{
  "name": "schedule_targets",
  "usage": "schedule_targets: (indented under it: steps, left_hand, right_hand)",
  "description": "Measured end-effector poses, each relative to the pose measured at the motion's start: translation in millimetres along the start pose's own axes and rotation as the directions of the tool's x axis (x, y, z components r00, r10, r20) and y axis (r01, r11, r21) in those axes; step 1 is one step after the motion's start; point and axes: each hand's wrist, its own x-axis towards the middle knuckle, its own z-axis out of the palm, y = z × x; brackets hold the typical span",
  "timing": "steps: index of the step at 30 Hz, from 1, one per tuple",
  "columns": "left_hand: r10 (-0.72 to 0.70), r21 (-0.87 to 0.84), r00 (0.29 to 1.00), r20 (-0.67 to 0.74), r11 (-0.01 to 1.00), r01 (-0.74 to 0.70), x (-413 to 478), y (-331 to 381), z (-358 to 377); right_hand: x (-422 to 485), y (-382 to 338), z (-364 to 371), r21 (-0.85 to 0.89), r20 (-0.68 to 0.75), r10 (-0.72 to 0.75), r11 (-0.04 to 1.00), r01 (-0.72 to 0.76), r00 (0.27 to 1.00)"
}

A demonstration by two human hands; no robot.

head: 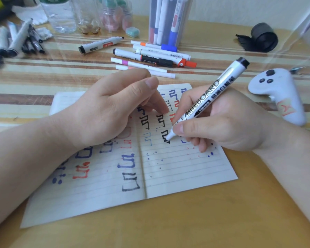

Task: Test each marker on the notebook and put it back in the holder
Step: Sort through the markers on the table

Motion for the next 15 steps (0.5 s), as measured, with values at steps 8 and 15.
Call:
schedule_targets:
  steps: [8, 15]
  left_hand:
    - [0.026, 0.032, 1.0, -0.006, 0.999, -0.026, 2, 0, 0]
    - [0.038, 0.167, 0.998, -0.046, 0.986, -0.03, 0, 2, 0]
  right_hand:
    - [2, 12, -10, 0.259, -0.104, -0.082, 0.96, 0.106, 0.991]
    - [2, 12, -13, 0.42, -0.284, -0.165, 0.864, 0.277, 0.944]
